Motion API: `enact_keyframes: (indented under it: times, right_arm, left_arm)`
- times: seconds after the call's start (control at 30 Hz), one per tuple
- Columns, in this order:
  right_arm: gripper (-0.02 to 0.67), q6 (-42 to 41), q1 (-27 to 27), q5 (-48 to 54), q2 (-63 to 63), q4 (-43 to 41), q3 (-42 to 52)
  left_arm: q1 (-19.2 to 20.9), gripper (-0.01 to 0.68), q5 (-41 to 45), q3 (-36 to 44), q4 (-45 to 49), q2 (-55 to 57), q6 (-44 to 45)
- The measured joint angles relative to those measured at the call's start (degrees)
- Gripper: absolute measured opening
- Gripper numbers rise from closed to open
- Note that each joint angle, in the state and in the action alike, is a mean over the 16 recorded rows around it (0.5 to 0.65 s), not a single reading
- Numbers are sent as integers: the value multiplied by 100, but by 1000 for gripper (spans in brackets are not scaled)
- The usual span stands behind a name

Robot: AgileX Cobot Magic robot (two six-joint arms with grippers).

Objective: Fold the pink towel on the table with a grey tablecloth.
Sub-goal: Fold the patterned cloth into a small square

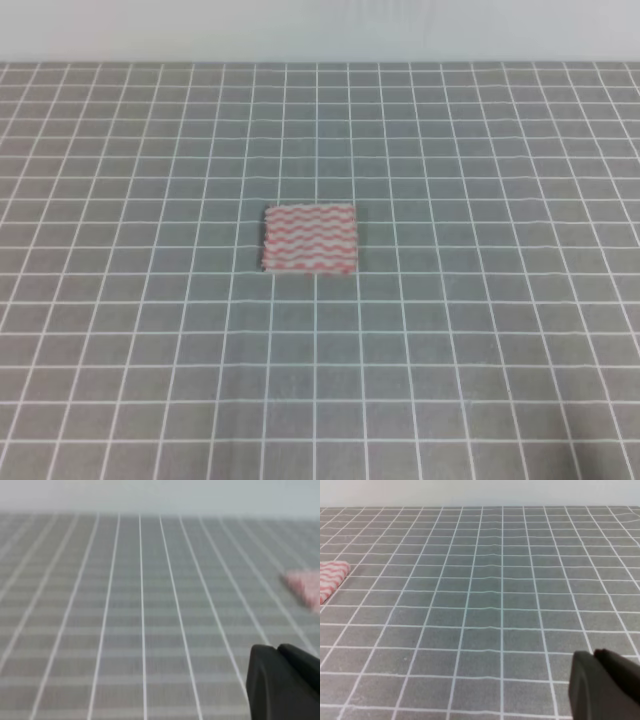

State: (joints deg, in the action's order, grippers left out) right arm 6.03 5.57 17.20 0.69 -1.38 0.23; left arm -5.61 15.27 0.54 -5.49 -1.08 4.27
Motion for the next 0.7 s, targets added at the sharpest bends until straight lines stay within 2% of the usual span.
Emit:
enact_keyframes:
  times: [0.3,0.7]
  right_arm:
    - [-17,-4,3,-41,19,-10,34]
    - [-17,-16,12,-116,71,-40,137]
  left_arm:
    - [-1,-1,464,10,-9,0,6]
    - [12,-1,485,0,-12,-4,1]
